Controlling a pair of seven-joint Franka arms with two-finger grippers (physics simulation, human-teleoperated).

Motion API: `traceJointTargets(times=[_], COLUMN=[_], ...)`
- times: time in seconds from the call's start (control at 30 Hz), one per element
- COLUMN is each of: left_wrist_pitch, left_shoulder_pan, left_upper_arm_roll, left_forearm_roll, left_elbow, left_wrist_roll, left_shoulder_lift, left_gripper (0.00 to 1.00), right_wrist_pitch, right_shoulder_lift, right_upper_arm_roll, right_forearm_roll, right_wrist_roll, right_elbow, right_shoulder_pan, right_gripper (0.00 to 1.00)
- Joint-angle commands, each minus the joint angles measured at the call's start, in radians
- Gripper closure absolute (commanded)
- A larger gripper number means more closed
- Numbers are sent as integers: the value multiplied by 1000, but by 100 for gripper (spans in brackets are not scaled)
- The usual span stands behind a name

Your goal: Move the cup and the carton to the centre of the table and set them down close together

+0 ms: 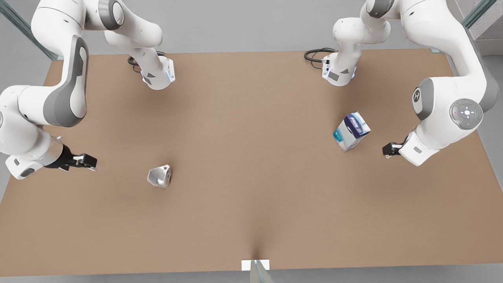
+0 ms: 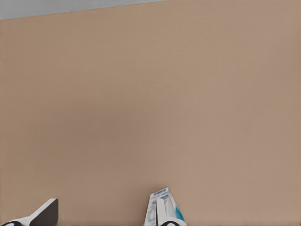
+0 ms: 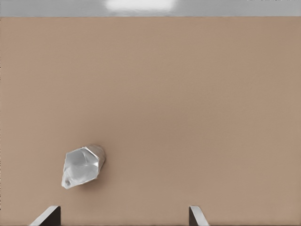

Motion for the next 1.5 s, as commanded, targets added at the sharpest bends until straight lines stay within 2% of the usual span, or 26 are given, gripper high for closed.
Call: traceJointTargets(times=[0.0,0.17,0.37,0.43,0.6,0.83,1.23,1.3,1.43,1.47], left_wrist_pitch=[0,3,8,0,3,-2,-3,-3,-5,-5], left_shoulder_pan=[0,2,2,2,0,-15,-29,-29,-29,-29], left_upper_arm_roll=[0,0,3,3,2,-5,-5,-2,2,3], left_forearm_roll=[1,1,2,1,2,1,1,1,1,1], left_elbow=[0,-3,-12,-12,-11,-11,-12,-12,-12,-12], left_wrist_roll=[0,0,-3,-5,-15,-68,-97,-95,-97,-98], left_shoulder_lift=[0,6,21,28,28,28,28,26,24,24], left_gripper=[0,0,0,0,0,0,0,0,0,0], right_wrist_pitch=[0,65,243,257,407,432,458,464,456,459], right_shoulder_lift=[1,32,46,75,75,152,253,268,271,271], right_upper_arm_roll=[0,8,12,14,17,35,37,37,37,37], right_forearm_roll=[-2,-31,21,46,34,35,44,46,46,46], right_wrist_roll=[1,10,-1,-39,-48,-151,-154,-154,-156,-156], right_elbow=[0,-31,-241,-242,-377,-362,-387,-388,-414,-416], right_shoulder_pan=[0,46,77,80,106,107,109,109,107,107], right_gripper=[0,0,0,0,0,0,0,5,4,17])
